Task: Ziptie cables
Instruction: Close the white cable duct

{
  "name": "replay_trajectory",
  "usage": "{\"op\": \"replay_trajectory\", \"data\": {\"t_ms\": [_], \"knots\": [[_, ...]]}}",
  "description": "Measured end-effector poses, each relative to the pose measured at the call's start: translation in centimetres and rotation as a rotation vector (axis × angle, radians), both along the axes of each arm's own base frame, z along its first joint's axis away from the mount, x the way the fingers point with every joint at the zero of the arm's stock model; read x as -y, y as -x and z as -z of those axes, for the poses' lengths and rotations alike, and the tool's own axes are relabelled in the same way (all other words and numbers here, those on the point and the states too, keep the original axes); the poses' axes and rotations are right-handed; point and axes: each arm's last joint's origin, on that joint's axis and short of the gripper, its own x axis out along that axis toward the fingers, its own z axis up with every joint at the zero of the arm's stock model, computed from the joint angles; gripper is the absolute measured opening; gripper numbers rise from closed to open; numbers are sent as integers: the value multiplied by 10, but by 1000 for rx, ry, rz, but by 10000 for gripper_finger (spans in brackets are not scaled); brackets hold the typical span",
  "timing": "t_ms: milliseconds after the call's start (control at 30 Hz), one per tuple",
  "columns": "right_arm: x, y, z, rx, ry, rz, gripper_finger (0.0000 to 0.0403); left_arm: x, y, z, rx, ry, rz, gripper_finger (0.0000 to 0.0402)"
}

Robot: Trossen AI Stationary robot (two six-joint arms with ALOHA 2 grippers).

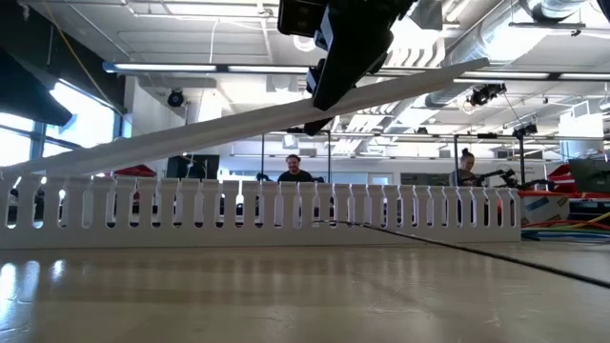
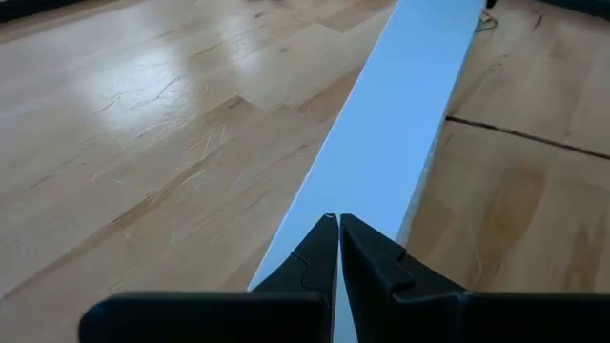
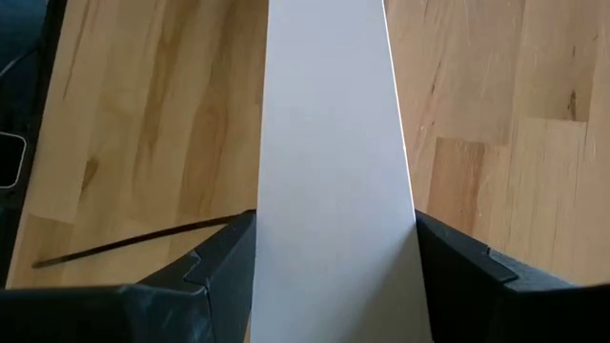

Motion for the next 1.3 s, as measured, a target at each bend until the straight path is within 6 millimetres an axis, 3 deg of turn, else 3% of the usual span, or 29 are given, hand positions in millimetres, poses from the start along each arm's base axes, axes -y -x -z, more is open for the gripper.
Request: {"op": "replay_trajectory", "data": {"t_ms": [333,1000,1300], "knots": [[-2,-1,-1,9,-22,-14,212,4,-10,2,-45,17,49,0],[-10,-3,9,1,32,-51,212,3,-11,3,-79,2,58,0],[-11,-2,7,16,58,-48,212,-3,-7,-10,-83,-3,60,0]]}}
